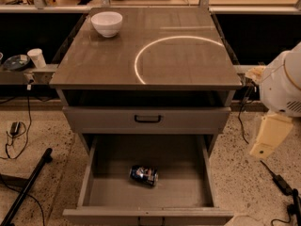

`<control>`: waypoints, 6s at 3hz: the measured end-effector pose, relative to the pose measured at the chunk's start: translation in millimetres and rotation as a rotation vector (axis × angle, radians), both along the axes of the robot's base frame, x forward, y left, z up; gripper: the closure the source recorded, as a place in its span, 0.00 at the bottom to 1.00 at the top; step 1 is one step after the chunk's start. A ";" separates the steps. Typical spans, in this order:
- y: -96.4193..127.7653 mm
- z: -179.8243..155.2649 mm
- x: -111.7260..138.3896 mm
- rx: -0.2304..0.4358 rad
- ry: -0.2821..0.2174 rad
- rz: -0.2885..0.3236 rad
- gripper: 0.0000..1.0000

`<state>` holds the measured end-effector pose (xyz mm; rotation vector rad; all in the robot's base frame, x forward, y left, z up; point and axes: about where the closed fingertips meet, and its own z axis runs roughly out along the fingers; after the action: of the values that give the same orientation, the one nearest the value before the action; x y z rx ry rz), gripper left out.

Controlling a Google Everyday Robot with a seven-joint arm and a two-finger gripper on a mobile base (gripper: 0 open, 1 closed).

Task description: Pick pepsi can from middle drawer and place on counter

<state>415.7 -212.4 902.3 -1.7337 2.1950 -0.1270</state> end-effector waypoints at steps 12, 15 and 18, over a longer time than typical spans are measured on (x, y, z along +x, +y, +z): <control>56.7 -212.6 -49.6 0.190 0.136 0.147 0.00; 67.2 -241.8 -28.8 0.210 0.145 0.174 0.00; 94.7 -260.9 22.4 0.244 0.127 0.230 0.00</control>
Offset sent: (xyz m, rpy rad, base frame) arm -0.0113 0.0081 -0.0557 0.0331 0.0028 0.0488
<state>438.1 -117.7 641.4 -1.8785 1.9775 0.3012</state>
